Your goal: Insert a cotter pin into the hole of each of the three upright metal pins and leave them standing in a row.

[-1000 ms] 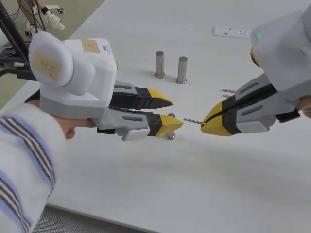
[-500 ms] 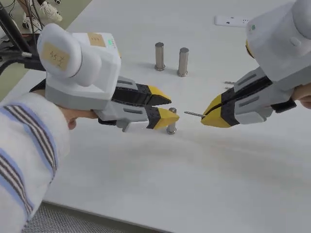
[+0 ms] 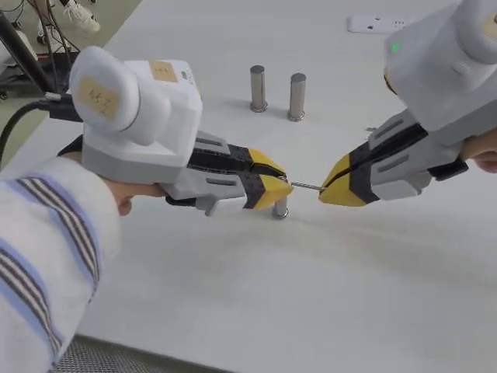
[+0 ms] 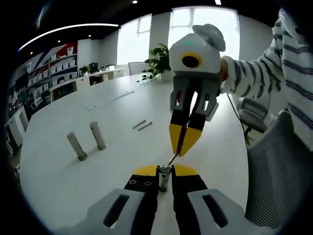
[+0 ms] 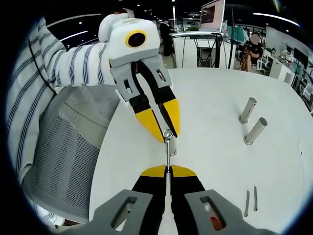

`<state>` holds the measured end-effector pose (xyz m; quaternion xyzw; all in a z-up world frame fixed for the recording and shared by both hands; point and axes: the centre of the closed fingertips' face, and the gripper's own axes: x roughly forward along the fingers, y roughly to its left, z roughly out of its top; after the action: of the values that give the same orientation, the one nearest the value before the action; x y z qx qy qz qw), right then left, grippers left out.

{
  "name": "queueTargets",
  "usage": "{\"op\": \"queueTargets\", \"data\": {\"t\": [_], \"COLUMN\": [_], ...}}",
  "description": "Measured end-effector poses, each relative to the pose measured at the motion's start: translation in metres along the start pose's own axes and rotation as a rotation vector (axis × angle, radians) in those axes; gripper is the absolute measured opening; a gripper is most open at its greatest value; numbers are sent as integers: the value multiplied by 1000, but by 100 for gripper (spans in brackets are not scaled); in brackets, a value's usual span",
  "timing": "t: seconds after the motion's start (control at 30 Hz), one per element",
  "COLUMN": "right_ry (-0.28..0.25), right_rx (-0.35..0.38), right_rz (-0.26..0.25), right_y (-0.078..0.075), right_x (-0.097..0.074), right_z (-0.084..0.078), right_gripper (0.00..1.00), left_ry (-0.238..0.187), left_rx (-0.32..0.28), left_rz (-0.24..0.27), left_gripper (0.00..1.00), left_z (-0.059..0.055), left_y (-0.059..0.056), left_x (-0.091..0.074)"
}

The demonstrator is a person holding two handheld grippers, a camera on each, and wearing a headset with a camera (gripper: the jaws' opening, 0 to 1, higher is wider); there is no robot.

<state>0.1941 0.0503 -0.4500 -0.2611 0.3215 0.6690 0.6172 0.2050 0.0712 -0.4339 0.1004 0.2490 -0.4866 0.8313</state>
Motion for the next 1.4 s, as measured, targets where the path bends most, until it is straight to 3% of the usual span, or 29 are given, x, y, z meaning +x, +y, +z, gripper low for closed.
{"op": "queueTargets", "data": {"t": [0.63, 0.8, 1.17, 1.4], "right_ry": [15, 24, 10, -20], "right_rx": [-33, -49, -115, -110], "right_rz": [21, 18, 19, 29], "right_y": [2, -2, 1, -1], "right_x": [7, 8, 12, 12], "right_z": [7, 10, 18, 18], "right_gripper": [0, 0, 0, 0], "left_ry": [6, 3, -1, -2], "left_rx": [15, -4, -4, -8], "left_rz": [-9, -7, -15, -18], "left_gripper": [5, 5, 5, 5], "left_z": [-1, -1, 0, 0], "left_y": [2, 3, 3, 4], "left_x": [1, 1, 4, 6]}}
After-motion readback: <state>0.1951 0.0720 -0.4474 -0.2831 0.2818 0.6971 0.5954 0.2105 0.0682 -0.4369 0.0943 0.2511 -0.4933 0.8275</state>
